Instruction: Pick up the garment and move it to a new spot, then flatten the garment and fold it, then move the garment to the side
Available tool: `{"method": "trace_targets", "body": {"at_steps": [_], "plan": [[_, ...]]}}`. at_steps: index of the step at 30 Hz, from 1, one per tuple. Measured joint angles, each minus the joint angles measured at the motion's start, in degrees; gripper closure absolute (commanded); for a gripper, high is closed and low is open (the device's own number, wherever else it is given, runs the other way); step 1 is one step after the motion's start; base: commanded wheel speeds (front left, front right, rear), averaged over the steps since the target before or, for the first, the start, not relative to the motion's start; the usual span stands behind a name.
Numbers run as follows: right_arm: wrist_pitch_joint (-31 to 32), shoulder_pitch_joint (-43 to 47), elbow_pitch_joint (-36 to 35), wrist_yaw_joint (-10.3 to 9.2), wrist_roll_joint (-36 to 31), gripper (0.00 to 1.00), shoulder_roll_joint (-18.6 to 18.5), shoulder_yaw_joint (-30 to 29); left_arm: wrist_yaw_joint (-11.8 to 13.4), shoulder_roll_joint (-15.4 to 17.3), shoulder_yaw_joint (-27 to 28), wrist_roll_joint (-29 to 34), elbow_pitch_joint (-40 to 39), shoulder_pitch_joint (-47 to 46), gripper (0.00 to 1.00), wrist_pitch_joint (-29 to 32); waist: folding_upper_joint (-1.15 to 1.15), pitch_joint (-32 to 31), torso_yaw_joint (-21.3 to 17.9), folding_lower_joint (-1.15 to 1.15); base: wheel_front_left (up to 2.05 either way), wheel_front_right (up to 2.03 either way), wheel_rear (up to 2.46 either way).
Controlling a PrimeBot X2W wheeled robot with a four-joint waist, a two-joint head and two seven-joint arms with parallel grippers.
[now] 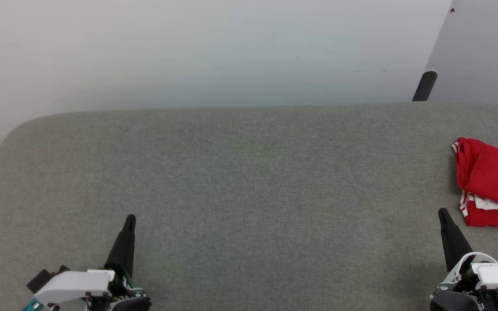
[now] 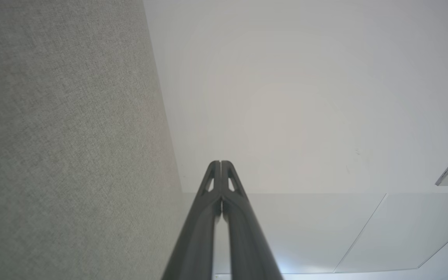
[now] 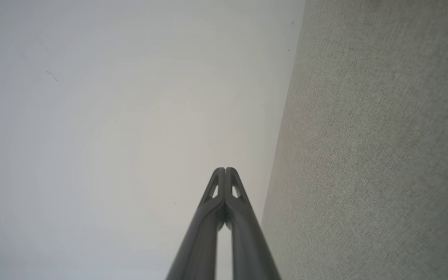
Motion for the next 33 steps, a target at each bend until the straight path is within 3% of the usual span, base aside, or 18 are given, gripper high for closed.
{"method": "trace_targets", "body": {"at_steps": [33], "plan": [[0.0, 0.0, 0.0, 0.0, 0.0, 1.0, 0.0, 0.0, 0.0, 0.0, 0.0, 0.0, 0.0, 0.0, 1.0, 0.0, 0.0, 0.0, 0.0, 0.0, 0.0, 0.0, 0.0]]}}
